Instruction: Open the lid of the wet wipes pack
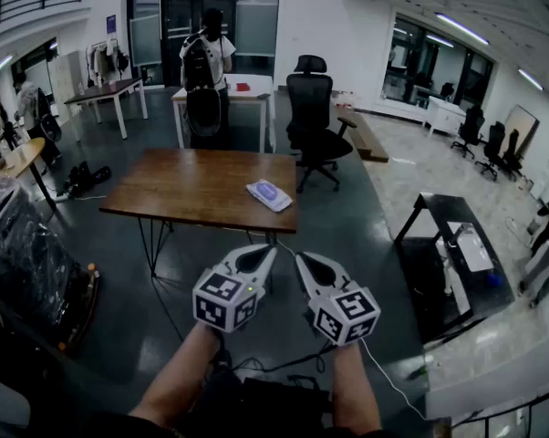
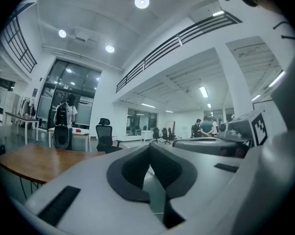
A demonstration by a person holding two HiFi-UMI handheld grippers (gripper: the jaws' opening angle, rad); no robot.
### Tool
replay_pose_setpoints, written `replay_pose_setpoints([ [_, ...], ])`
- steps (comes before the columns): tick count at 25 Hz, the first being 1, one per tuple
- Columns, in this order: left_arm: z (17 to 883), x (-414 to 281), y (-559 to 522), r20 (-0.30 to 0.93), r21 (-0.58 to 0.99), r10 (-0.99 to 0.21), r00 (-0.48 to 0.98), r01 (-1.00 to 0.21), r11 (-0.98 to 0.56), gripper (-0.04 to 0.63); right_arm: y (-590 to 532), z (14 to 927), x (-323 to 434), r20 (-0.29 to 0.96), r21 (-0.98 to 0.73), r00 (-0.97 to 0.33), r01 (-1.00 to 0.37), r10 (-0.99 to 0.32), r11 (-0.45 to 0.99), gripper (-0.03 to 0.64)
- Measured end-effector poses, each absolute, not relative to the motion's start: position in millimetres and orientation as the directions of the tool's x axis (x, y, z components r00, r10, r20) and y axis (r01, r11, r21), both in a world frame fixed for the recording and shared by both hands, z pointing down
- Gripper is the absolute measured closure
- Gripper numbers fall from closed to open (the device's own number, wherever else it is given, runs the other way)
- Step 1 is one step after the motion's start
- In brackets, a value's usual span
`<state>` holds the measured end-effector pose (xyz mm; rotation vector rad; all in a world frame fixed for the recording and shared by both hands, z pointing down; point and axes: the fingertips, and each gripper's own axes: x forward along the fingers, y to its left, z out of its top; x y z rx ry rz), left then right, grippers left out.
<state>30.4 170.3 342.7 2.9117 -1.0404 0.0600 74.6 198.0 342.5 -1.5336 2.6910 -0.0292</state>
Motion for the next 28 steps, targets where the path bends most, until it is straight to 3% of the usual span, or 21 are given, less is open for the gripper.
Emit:
replay_pose_setpoints([
  [28, 355, 24, 152, 0.069, 0.063, -0.616, 0.784, -0.620, -0.782, 0.591, 183, 353, 66, -0.001, -0.027, -0.490, -0.871, -0.872, 0.490, 0.606],
])
